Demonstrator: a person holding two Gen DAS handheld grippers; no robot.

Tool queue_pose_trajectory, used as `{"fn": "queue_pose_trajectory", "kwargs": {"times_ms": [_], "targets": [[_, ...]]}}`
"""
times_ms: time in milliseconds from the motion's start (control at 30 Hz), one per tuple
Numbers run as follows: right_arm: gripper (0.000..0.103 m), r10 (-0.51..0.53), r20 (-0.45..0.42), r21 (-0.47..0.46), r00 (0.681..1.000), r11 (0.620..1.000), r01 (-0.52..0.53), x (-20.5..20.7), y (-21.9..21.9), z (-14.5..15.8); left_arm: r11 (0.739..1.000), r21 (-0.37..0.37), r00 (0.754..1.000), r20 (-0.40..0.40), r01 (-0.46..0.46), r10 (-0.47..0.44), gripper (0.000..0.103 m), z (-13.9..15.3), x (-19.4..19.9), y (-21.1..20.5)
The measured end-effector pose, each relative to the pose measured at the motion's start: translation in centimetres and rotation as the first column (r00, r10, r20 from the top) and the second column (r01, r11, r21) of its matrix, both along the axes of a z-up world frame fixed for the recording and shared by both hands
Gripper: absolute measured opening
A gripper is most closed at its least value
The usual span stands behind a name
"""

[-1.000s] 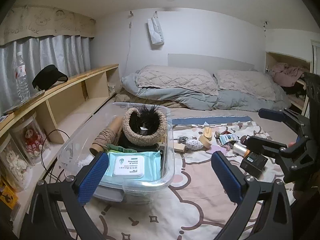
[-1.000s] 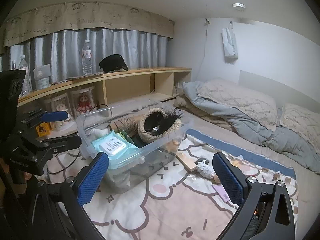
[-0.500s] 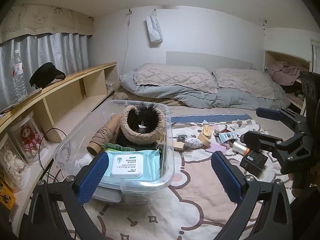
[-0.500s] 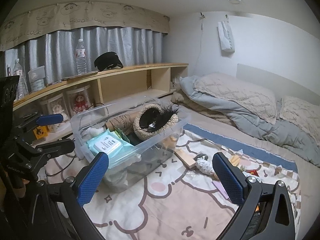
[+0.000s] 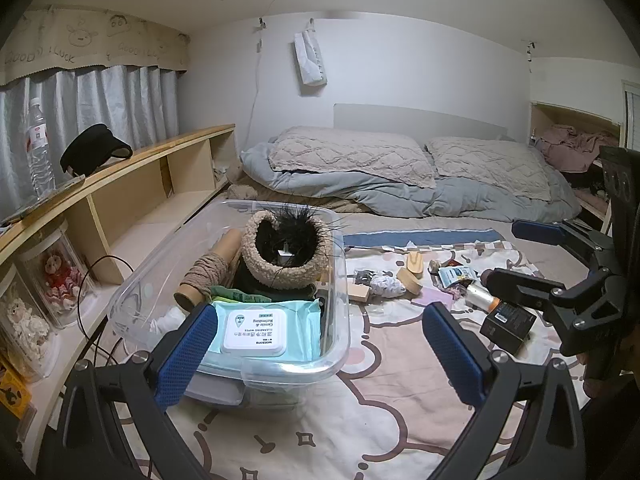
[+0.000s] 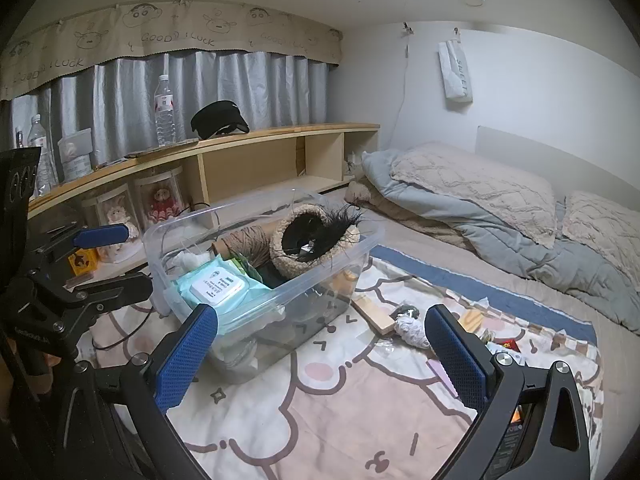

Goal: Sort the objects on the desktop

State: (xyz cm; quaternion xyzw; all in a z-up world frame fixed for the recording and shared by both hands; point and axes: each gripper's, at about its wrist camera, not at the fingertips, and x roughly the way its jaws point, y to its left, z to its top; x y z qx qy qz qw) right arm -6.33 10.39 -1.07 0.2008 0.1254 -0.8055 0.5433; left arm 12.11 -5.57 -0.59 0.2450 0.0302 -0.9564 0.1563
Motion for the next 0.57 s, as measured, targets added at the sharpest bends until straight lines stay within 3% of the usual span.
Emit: {"fn": "queue_pose_trajectory", "kwargs": {"times_ms": [567], "targets": [[0.103,-0.001,0.012,0.004,1.0,1.0,0.001,0.01,-0.11,-0.12,1.0,-0.004,1.0,-0.001,0.002,-0.002,0.103,0.16,-0.17,0.06]]}}
